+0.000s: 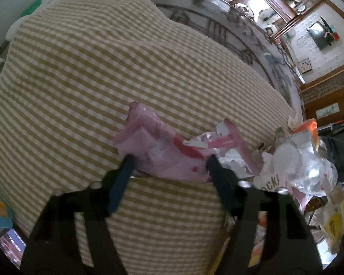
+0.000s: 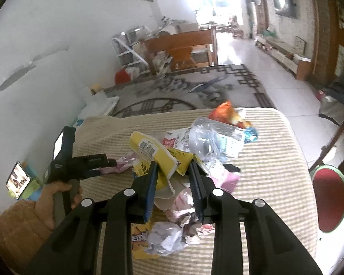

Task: Collect trash
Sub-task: 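Grasp the pink wrapper with the left gripper while the right gripper grasps the yellow snack wrapper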

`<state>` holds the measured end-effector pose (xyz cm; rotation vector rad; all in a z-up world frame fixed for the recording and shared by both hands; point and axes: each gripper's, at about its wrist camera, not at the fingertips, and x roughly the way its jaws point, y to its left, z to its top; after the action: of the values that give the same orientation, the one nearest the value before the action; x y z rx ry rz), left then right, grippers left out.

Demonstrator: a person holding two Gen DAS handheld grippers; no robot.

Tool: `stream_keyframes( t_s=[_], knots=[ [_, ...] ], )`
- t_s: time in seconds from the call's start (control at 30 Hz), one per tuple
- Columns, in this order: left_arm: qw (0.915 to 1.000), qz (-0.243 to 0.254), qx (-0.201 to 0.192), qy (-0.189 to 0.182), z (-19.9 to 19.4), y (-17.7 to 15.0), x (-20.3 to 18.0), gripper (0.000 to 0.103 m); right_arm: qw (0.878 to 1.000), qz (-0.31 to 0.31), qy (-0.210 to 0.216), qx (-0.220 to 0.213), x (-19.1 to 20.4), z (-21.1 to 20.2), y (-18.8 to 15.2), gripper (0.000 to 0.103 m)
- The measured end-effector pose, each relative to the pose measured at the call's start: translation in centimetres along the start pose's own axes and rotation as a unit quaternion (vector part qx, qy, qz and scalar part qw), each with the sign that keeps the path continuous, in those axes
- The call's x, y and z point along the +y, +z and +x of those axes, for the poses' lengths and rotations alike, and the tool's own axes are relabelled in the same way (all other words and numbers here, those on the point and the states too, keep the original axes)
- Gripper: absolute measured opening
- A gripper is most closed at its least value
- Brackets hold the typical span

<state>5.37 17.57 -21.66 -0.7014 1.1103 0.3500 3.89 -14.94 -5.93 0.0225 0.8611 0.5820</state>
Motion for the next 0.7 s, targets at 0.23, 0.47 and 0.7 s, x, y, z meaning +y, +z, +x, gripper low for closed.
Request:
stream_keyframes(
  t_s=[0.23, 0.47, 0.7],
  knots=[
    [0.9995, -0.005, -0.013, -0.029, -1.1, -0.2, -0.3, 0.000, 0.999, 0.014, 0.011, -0.039, -2.0, -3.3, -0.3, 0.028],
    [0.9969, -0.007, -0.074, -0.026, -5.2, -1.6, -1.7, 0.000, 0.997, 0.019, 0.032, -0.062, -5.3, -5.2, 0.8, 0.028],
    [0.9877, 0.006, -0.153, -0.032, -11.2, -3.5, -5.7, 0.000, 0.997, 0.026, 0.027, -0.071, -10.2, -6.6, 1.2, 0.028]
  ],
)
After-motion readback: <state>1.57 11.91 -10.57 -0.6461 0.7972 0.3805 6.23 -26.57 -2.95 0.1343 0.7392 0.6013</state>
